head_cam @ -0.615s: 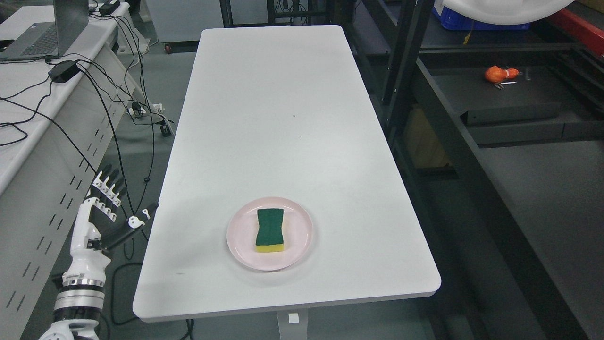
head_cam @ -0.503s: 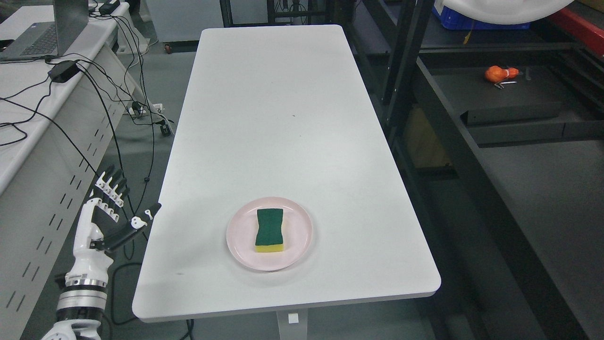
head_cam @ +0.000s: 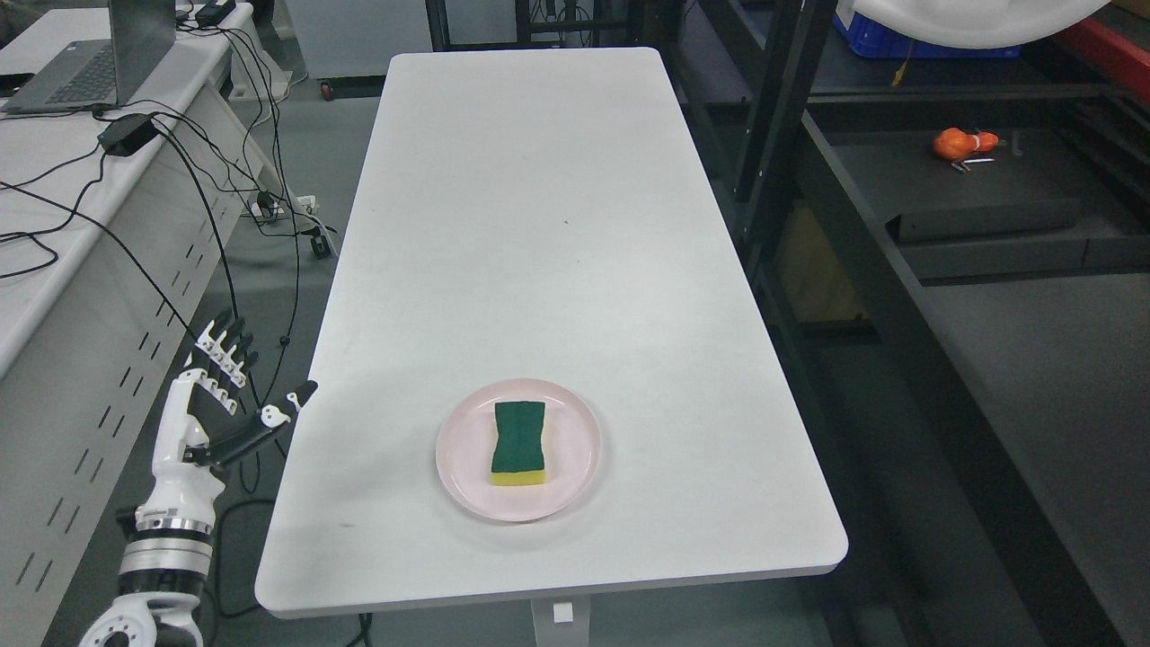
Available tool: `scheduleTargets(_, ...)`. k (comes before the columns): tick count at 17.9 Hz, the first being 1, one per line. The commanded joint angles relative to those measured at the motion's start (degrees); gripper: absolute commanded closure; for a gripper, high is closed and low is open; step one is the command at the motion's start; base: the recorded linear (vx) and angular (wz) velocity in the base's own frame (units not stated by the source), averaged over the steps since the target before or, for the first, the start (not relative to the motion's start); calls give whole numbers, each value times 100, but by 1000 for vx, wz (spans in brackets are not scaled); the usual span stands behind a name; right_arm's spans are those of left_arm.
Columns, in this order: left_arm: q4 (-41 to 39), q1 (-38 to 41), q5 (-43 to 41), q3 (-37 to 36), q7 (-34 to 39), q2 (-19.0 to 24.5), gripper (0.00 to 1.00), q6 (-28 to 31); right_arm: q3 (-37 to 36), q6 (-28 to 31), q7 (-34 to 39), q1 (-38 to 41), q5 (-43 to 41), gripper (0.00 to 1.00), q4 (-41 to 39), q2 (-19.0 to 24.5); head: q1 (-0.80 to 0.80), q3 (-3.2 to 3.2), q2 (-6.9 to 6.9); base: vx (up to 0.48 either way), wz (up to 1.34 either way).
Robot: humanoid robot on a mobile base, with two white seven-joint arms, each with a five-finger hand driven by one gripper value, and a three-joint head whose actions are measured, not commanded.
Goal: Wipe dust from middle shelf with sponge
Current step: 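Raise the left hand from its rest pose beside the table, then reach the left hand over the pink plate toward the sponge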
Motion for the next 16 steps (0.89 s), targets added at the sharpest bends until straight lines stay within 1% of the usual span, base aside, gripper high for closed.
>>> scheduleTargets(1, 825, -810, -1347, -487, -464, 1059, 1, -539, 0, 414, 0, 5, 0, 0, -100, -100, 0, 0, 0, 14, 0)
scheduleTargets(3, 957, -1136, -2051, -681, -973, 1349, 1, -925, 0, 414, 0, -4, 0, 0, -100, -100, 0, 0, 0, 13, 0)
scheduleTargets(5, 1185, -1479, -2990, -1058, -1684, 1779, 1, -1530, 0, 414, -9, 5, 0, 0, -100, -100, 0, 0, 0, 14, 0)
scheduleTargets(7, 1536, -1891, -3983, -1445, -1994, 2026, 2, -1971, 0, 414, 0, -4, 0, 0, -100, -100, 0, 0, 0, 20, 0)
scheduleTargets(8, 1790, -2076, -4414, -1621, -2022, 2071, 2, -2077, 0, 414, 0, -4, 0, 0, -100, -100, 0, 0, 0, 23, 0)
scheduleTargets(10, 2440, -2577, -5189, -2051, -2057, 2089, 2, -2270, 0, 414, 0, -4, 0, 0, -100, -100, 0, 0, 0, 16, 3)
scheduleTargets(11, 2765, -2832, -5436, -2280, -2066, 2089, 2, -2689, 0, 414, 0, 5, 0, 0, -100, -100, 0, 0, 0, 0, 0)
scheduleTargets(12, 3177, -3147, -5734, -2525, -2101, 2089, 2, -3355, 0, 414, 0, -4, 0, 0, -100, -100, 0, 0, 0, 0, 0)
scheduleTargets(13, 3416, -3394, -6103, -2632, -2258, 2010, 2, -3701, 0, 414, 0, -4, 0, 0, -100, -100, 0, 0, 0, 0, 0)
scheduleTargets(14, 3549, -3553, -6489, -2677, -2407, 1896, 2, -3757, 0, 414, 0, 5, 0, 0, -100, -100, 0, 0, 0, 0, 0)
scheduleTargets(15, 3603, -3642, -6754, -2764, -2469, 1678, 2, -3801, 0, 414, 0, 5, 0, 0, -100, -100, 0, 0, 0, 0, 0)
scheduleTargets(16, 3621, -3773, -6896, -2974, -2505, 1545, 2, -3818, 0, 414, 0, 5, 0, 0, -100, -100, 0, 0, 0, 0, 0)
